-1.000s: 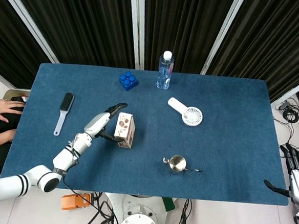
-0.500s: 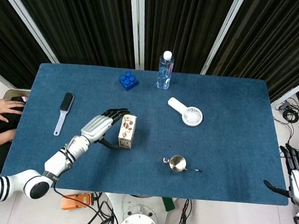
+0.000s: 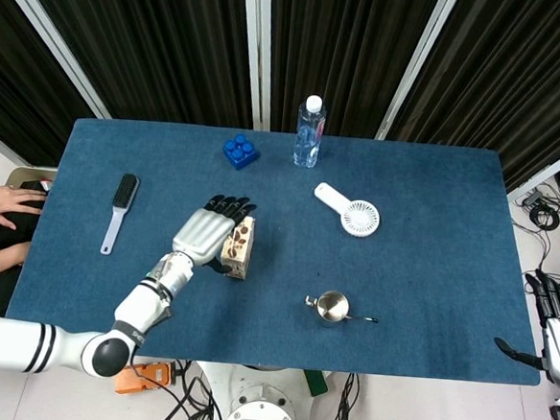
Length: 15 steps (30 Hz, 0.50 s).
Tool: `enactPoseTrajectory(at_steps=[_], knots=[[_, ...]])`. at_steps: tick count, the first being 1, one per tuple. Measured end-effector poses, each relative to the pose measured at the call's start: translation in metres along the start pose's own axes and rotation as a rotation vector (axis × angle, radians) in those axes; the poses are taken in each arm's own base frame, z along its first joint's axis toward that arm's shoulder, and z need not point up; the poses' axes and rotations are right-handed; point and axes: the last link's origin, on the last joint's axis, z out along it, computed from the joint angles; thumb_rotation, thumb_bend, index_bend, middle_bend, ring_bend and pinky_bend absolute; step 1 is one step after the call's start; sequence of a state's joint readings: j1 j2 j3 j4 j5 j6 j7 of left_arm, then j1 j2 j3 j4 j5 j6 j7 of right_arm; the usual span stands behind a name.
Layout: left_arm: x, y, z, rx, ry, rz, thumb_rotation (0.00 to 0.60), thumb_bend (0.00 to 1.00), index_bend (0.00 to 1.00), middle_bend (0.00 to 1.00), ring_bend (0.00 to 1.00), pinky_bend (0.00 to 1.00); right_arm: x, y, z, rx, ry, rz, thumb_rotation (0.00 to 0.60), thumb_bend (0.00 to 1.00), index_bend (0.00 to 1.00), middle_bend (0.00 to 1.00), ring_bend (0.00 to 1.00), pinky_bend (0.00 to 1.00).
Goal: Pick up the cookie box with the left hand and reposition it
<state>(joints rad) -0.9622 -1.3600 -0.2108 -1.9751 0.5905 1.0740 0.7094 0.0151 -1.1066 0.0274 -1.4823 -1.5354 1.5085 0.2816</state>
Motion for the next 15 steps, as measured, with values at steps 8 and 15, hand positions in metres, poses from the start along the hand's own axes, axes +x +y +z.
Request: enactPoseTrajectory(at_steps=[8,15], knots=[[-0.004,0.019,0.01,0.052,-0.057,0.06,0.6,0.0,0.04,0.01,0.0,0.0,-0.002,0.005,0.0,-0.005,-0.001,0.007,0.6,0.18,0.0,0.01,0.0,0.0],[-0.01,0.018,0.017,0.081,-0.064,0.06,0.6,0.06,0.28,0.27,0.24,0.24,-0.003,0.007,-0.001,-0.01,-0.002,0.014,0.6,0.18,0.0,0.01,0.0,0.0]])
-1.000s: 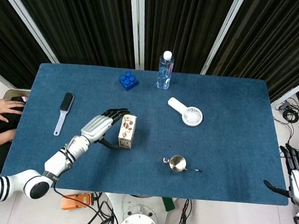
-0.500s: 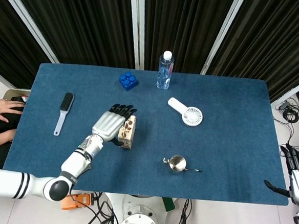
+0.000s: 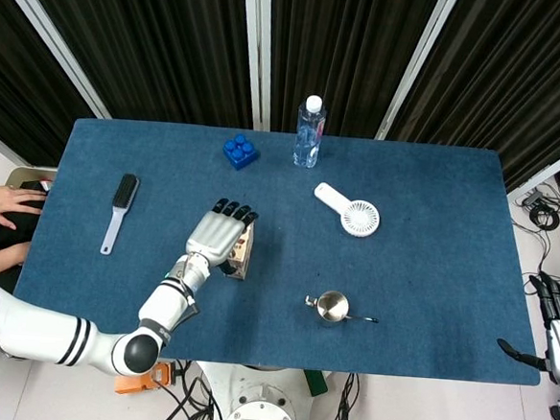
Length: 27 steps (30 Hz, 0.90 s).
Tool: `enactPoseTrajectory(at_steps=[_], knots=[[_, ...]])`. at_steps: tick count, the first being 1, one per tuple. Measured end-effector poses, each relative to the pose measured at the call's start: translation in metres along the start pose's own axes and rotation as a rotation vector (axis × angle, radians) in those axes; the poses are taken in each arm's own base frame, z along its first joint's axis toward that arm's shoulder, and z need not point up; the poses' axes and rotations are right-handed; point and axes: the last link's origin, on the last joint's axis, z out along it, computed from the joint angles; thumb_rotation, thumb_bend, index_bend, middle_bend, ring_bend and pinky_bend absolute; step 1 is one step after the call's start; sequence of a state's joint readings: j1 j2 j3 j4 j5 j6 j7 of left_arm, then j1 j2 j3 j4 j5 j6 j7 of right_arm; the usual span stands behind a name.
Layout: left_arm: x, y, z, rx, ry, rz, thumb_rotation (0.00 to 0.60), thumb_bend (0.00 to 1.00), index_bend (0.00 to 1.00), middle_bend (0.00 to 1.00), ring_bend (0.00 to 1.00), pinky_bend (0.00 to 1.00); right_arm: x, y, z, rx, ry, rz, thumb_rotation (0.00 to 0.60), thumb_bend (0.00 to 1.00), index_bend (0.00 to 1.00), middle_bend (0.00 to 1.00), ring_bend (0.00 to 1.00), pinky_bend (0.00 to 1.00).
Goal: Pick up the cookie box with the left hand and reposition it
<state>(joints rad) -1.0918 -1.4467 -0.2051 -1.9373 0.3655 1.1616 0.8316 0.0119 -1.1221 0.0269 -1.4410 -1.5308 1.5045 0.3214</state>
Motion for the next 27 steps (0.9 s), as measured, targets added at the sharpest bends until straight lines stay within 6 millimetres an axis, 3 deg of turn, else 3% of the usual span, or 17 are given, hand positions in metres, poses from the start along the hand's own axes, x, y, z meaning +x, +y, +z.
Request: enactPoseTrajectory(at_steps=[3,6,13,17,22,27], knots=[[-0.001,-0.001,0.001,-0.004,0.012,-0.024,0.6,0.09,0.32,0.34,0.33,0.29,0.0,0.0,0.0,0.0,0.0,0.001,0.6,0.18,0.0,0.01,0.0,0.0],[0.001,-0.004,0.001,-0.017,0.035,-0.064,0.6,0.1,0.33,0.36,0.35,0.3,0.001,0.0,-0.001,-0.002,0.002,0.001,0.6,0.18,0.0,0.01,0.0,0.0],[0.006,-0.016,-0.003,-0.076,0.084,-0.289,0.6,0.09,0.33,0.36,0.33,0.3,0.001,-0.001,-0.001,-0.001,0.003,0.002,0.6,0.18,0.0,0.01,0.0,0.0],[0.005,-0.025,0.0,-0.134,0.126,-0.492,0.6,0.08,0.33,0.35,0.29,0.23,0.001,-0.002,-0.002,0.0,0.002,0.001,0.6,0.18,0.0,0.01,0.0,0.0],[-0.006,-0.042,0.011,-0.202,0.18,-0.677,0.6,0.08,0.33,0.35,0.24,0.16,0.002,-0.003,-0.002,-0.003,0.003,-0.003,0.6,0.18,0.0,0.01,0.0,0.0],[-0.034,-0.066,0.028,-0.247,0.215,-0.738,0.6,0.07,0.33,0.32,0.2,0.1,0.003,-0.005,-0.003,-0.005,0.004,-0.007,0.6,0.18,0.0,0.01,0.0,0.0]])
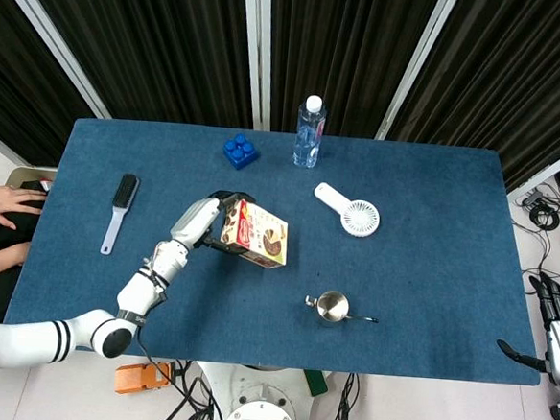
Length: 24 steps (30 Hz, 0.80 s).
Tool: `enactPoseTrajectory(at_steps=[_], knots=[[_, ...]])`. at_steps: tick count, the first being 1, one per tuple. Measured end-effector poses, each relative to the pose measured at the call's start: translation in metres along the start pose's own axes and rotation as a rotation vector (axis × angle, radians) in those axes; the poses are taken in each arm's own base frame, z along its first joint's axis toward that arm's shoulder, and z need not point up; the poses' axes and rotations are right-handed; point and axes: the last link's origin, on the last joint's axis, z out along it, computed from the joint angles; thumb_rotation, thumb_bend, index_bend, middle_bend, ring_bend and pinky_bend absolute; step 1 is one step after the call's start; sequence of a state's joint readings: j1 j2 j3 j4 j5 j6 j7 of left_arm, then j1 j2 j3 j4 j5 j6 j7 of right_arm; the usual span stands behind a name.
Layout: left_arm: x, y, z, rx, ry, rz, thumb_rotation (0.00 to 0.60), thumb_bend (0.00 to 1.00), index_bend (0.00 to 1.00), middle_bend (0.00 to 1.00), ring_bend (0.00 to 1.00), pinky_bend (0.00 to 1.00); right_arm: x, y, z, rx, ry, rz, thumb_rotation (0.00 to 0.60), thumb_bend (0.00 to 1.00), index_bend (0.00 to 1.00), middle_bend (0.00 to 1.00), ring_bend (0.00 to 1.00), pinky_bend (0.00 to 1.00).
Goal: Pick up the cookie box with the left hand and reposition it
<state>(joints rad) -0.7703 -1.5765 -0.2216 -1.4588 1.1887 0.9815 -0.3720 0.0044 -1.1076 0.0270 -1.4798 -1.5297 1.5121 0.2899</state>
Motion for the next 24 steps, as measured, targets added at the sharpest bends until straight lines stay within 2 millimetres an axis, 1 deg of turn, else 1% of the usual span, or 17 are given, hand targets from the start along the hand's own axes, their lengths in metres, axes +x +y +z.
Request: enactPoseTrajectory(at_steps=[3,8,12,20,24], knots=[[-0.007,-0.024,0.0,0.004,-0.005,0.01,0.6,0.07,0.33,0.32,0.2,0.09,-0.001,-0.001,0.0,-0.003,-0.001,0.0,0.6,0.18,0.0,0.01,0.0,0.0],[-0.018,-0.048,0.0,0.025,-0.014,0.013,0.6,0.06,0.33,0.32,0.19,0.07,-0.001,-0.001,-0.001,-0.012,-0.001,-0.002,0.6,0.18,0.0,0.01,0.0,0.0],[-0.021,-0.059,-0.001,0.04,-0.029,0.043,0.6,0.06,0.32,0.29,0.15,0.04,-0.001,-0.002,-0.002,-0.014,0.001,-0.002,0.6,0.18,0.0,0.01,0.0,0.0],[-0.022,-0.076,-0.003,0.087,-0.052,0.139,0.6,0.03,0.24,0.2,0.09,0.0,-0.003,-0.002,-0.001,-0.013,-0.007,0.002,0.6,0.18,0.0,0.01,0.0,0.0],[-0.022,-0.08,-0.004,0.109,-0.063,0.177,0.6,0.02,0.14,0.13,0.04,0.0,-0.002,-0.002,-0.001,-0.012,-0.003,0.003,0.6,0.18,0.0,0.01,0.0,0.0]])
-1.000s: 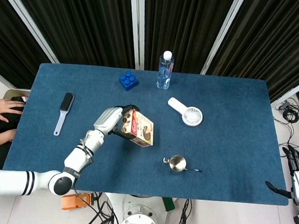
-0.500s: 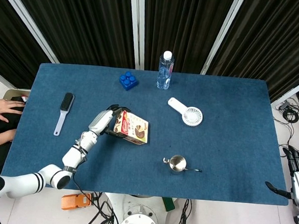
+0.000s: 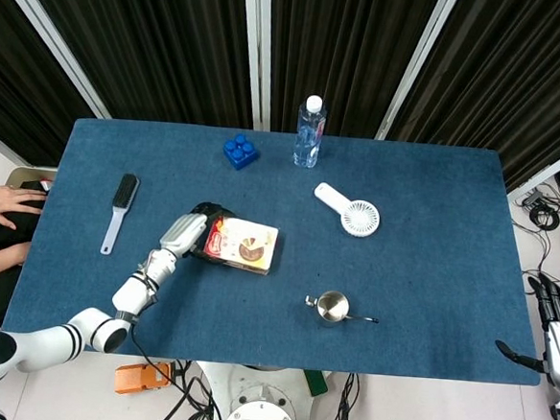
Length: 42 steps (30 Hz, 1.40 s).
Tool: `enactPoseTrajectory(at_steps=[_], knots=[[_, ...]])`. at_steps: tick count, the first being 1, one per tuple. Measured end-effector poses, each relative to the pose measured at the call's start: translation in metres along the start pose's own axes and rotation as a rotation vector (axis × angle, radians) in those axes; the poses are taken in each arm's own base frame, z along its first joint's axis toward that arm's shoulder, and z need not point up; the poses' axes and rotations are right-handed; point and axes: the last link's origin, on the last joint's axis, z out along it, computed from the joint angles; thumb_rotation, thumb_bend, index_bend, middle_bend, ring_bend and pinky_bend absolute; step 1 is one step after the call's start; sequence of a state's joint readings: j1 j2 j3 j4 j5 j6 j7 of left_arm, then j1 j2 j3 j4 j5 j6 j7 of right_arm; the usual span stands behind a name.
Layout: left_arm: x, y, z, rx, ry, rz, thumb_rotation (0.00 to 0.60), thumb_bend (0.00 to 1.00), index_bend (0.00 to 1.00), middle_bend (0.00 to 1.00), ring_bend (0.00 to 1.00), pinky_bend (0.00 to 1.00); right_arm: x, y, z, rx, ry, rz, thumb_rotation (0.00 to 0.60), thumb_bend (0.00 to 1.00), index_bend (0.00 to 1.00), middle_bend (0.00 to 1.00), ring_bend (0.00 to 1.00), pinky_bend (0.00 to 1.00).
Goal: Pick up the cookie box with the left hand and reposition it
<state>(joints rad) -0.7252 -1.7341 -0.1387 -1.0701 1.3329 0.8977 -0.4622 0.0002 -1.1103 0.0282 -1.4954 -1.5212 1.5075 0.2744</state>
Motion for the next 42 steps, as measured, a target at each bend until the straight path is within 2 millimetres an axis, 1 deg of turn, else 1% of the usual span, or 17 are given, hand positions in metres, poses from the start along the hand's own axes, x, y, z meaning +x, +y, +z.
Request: enactPoseTrajectory(at_steps=[1,3,4,7,10,13,16,19,20,22,25,27,29,35,42], knots=[[0.0,-0.001,0.0,0.004,-0.002,0.007,0.6,0.01,0.08,0.1,0.02,0.0,0.001,0.0,0.0,0.0,0.001,0.0,0.6,0.18,0.0,0.01,0.0,0.0],[0.002,-0.002,0.0,0.011,-0.004,0.027,0.6,0.0,0.02,0.05,0.0,0.0,0.001,0.0,0.0,-0.001,0.002,0.0,0.6,0.18,0.0,0.01,0.0,0.0],[0.002,-0.002,-0.001,0.014,-0.005,0.037,0.6,0.0,0.0,0.03,0.0,0.0,0.001,0.001,0.0,0.0,0.002,0.001,0.6,0.18,0.0,0.01,0.0,0.0],[0.004,-0.003,-0.002,0.025,-0.014,0.069,0.6,0.0,0.0,0.0,0.0,0.0,0.001,0.001,0.0,0.001,0.004,0.003,0.6,0.18,0.0,0.01,0.0,0.0],[0.01,-0.003,-0.007,0.032,-0.026,0.1,0.6,0.0,0.0,0.0,0.0,0.0,0.002,0.001,-0.001,0.002,0.006,0.004,0.6,0.18,0.0,0.01,0.0,0.0],[0.02,-0.002,-0.016,0.036,-0.018,0.133,0.6,0.0,0.0,0.0,0.0,0.0,0.003,0.003,-0.002,-0.002,0.007,0.004,0.6,0.18,0.0,0.01,0.0,0.0],[0.036,-0.004,-0.031,0.046,0.026,0.159,0.6,0.0,0.0,0.0,0.0,0.0,0.004,0.006,-0.002,-0.005,0.003,-0.001,0.6,0.18,0.0,0.01,0.0,0.0],[0.058,-0.009,-0.054,0.07,0.1,0.2,0.6,0.0,0.0,0.0,0.0,0.0,0.005,0.006,-0.002,0.002,-0.002,-0.003,0.6,0.18,0.0,0.01,0.0,0.0],[0.066,-0.012,-0.065,0.084,0.133,0.222,0.6,0.0,0.0,0.0,0.0,0.0,0.005,0.006,-0.001,0.005,-0.002,-0.001,0.6,0.18,0.0,0.01,0.0,0.0],[0.077,-0.017,-0.081,0.109,0.185,0.258,0.6,0.0,0.0,0.0,0.0,0.0,0.006,0.006,0.0,0.012,-0.004,0.009,0.6,0.18,0.0,0.01,0.0,0.0],[0.092,-0.027,-0.113,0.159,0.265,0.311,0.6,0.0,0.0,0.0,0.0,0.0,0.006,0.005,0.003,0.027,-0.006,0.015,0.6,0.18,0.0,0.01,0.0,0.0],[0.099,-0.035,-0.139,0.199,0.308,0.335,0.6,0.0,0.0,0.0,0.0,0.0,0.006,0.005,0.004,0.034,-0.006,0.019,0.6,0.18,0.0,0.01,0.0,0.0],[0.102,-0.042,-0.163,0.234,0.341,0.355,0.6,0.0,0.0,0.0,0.0,0.0,0.006,0.004,0.005,0.043,-0.005,0.02,0.6,0.18,0.0,0.01,0.0,0.0],[0.102,-0.054,-0.222,0.298,0.394,0.405,0.6,0.0,0.0,0.0,0.0,0.0,0.005,0.0,0.005,0.067,0.005,0.015,0.6,0.18,0.0,0.01,0.0,0.0],[0.101,-0.062,-0.278,0.382,0.409,0.42,0.6,0.0,0.0,0.0,0.0,0.0,0.005,-0.009,0.006,0.103,0.015,0.009,0.6,0.18,0.0,0.01,0.0,0.0]])
